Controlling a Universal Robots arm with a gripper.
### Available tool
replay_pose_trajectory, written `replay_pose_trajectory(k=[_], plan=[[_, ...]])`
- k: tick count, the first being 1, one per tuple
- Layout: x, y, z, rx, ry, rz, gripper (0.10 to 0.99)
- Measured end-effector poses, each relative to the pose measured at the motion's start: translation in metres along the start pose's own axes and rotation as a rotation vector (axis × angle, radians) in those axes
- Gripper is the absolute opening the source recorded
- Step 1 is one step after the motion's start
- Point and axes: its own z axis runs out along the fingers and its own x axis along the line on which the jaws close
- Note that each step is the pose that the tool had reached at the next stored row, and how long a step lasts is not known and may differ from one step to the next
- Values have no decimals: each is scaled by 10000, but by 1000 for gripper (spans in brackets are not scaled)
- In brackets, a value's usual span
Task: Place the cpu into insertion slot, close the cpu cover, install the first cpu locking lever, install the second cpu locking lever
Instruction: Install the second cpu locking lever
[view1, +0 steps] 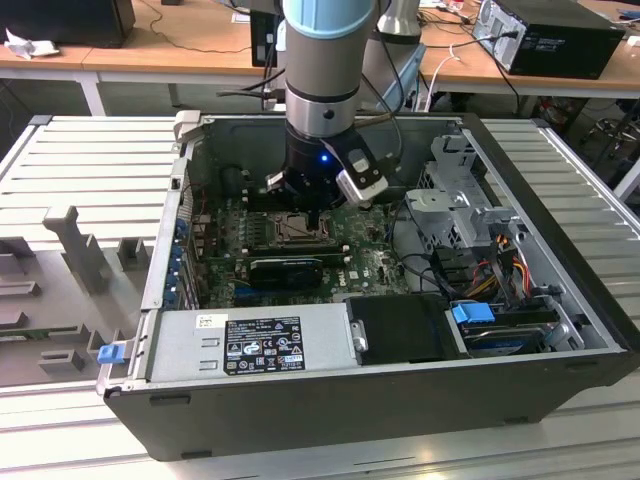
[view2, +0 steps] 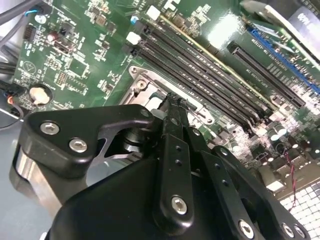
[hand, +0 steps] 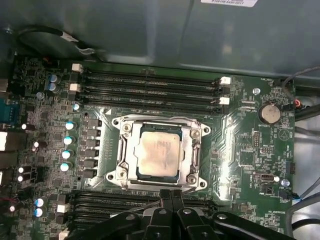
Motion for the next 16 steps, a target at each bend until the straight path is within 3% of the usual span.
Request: replay_pose_trajectory(k=[2, 6, 9, 12, 16], plan=[[38, -44, 8, -76, 14, 3, 106], [91, -118, 13, -508, -16, 11, 106], [113, -151, 18, -680, -30, 13, 106], [164, -182, 44, -725, -33, 13, 106], [204, -192, 147, -726, -32, 14, 106]])
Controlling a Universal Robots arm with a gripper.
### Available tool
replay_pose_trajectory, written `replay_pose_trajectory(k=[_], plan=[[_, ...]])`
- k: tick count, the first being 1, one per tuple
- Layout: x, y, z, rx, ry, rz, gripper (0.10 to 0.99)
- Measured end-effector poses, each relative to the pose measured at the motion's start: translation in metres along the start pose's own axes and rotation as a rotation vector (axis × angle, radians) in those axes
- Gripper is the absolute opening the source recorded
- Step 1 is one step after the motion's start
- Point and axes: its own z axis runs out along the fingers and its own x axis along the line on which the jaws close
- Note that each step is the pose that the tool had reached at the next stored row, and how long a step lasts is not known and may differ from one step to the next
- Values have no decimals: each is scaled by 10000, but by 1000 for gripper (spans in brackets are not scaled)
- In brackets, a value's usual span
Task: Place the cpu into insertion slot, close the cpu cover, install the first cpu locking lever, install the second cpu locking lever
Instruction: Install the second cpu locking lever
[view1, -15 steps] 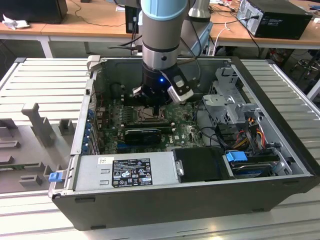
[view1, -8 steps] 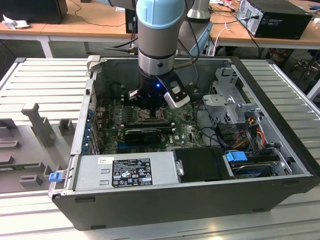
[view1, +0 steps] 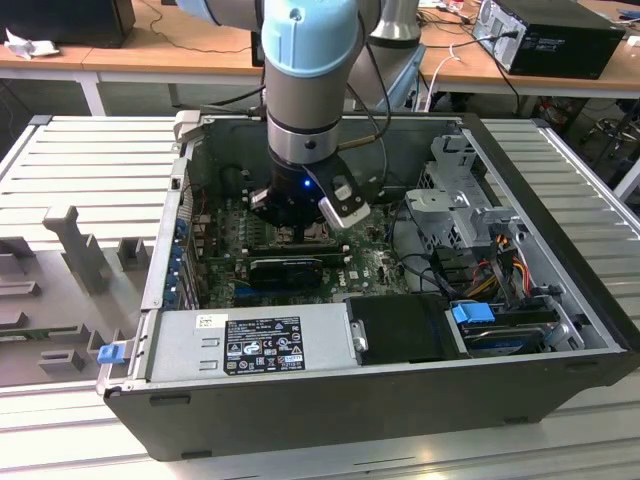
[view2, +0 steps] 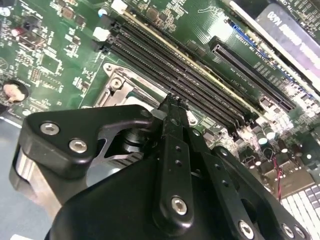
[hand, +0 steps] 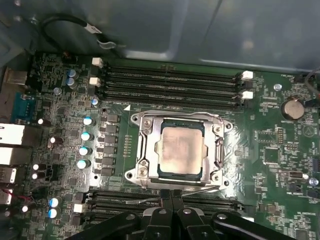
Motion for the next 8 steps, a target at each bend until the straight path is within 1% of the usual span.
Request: replay_pose_trajectory(k=[1, 3, 4, 5, 8], plan=[[7, -4, 29, 0, 0, -1, 106], [25, -10, 63, -10, 2, -12, 106], [43, -18, 66, -45, 0, -12, 106], [81, -32, 65, -104, -6, -13, 106], [140, -65, 58, -158, -8, -22, 106]])
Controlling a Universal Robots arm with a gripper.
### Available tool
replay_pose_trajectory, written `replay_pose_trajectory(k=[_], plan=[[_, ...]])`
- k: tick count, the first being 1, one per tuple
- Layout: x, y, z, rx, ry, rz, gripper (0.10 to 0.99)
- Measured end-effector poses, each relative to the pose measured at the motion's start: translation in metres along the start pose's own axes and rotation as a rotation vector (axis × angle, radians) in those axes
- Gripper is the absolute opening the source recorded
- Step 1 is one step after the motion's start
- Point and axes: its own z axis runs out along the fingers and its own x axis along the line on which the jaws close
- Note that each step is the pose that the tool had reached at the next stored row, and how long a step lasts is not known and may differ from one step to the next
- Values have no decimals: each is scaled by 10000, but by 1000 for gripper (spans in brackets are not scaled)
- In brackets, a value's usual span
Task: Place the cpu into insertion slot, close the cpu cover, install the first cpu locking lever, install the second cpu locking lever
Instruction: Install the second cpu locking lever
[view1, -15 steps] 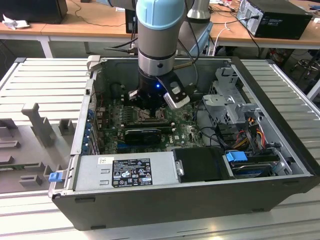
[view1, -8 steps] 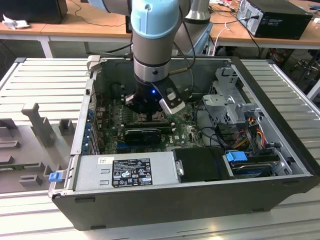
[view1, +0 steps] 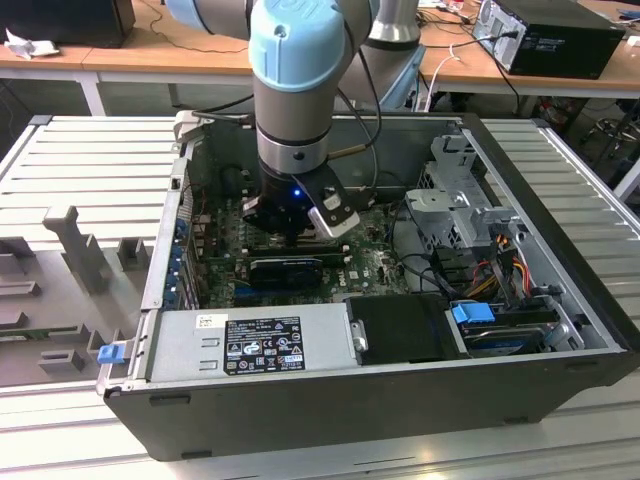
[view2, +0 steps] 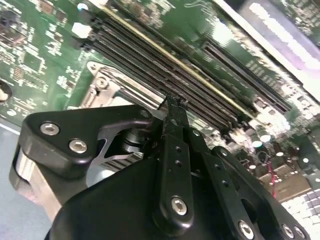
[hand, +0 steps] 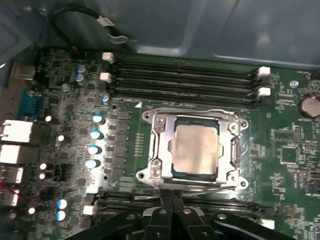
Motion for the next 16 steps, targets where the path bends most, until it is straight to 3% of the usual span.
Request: replay_pose_trajectory(k=[4, 11, 16], plan=[[55, -45, -8, -96, -1, -41, 106], [145, -87, 13, -624, -11, -200, 106], [149, -98, 70, -857, -29, -218, 106]])
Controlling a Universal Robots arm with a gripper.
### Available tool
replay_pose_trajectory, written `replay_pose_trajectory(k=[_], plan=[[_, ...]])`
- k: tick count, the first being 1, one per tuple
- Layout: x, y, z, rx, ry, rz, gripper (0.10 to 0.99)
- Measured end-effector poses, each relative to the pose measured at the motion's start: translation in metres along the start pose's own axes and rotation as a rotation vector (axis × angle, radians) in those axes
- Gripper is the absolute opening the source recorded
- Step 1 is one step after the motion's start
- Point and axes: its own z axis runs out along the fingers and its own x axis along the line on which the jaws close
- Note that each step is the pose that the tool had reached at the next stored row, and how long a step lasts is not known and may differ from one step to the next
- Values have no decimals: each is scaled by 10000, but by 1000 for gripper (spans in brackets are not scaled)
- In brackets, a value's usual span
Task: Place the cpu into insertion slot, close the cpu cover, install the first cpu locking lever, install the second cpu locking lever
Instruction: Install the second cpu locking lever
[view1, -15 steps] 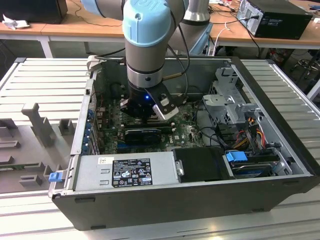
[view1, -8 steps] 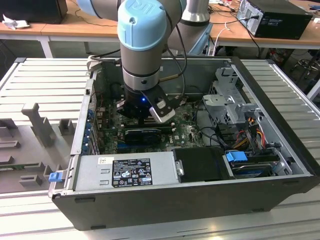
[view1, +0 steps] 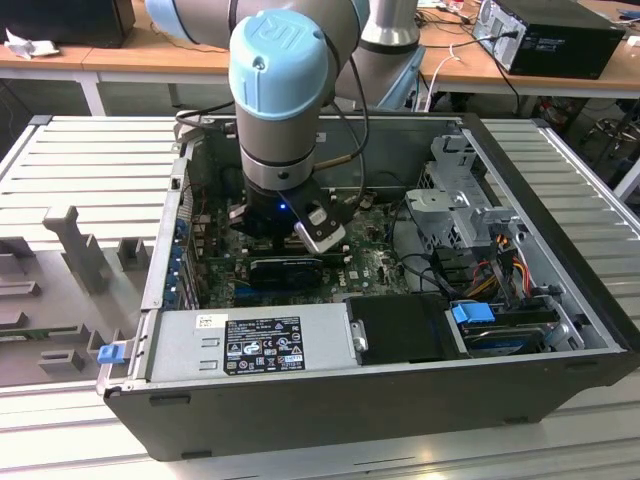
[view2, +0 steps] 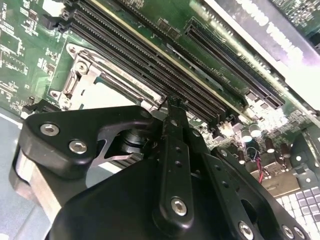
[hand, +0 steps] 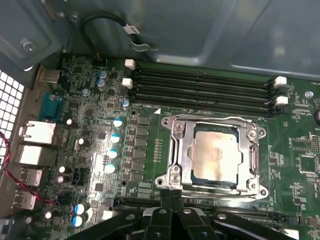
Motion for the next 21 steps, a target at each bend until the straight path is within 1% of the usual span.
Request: replay_pose_trajectory(k=[4, 6, 8, 11, 16, 19, 21], plan=[[11, -5, 25, -90, -8, -5, 106], [17, -13, 51, -174, -15, -4, 106], [19, -15, 59, -195, -18, -5, 106], [21, -15, 71, -271, -26, -4, 106], [38, -4, 104, -468, -47, -2, 106], [50, -3, 126, -504, -49, -2, 106], [69, -1, 127, -523, -51, -5, 106]])
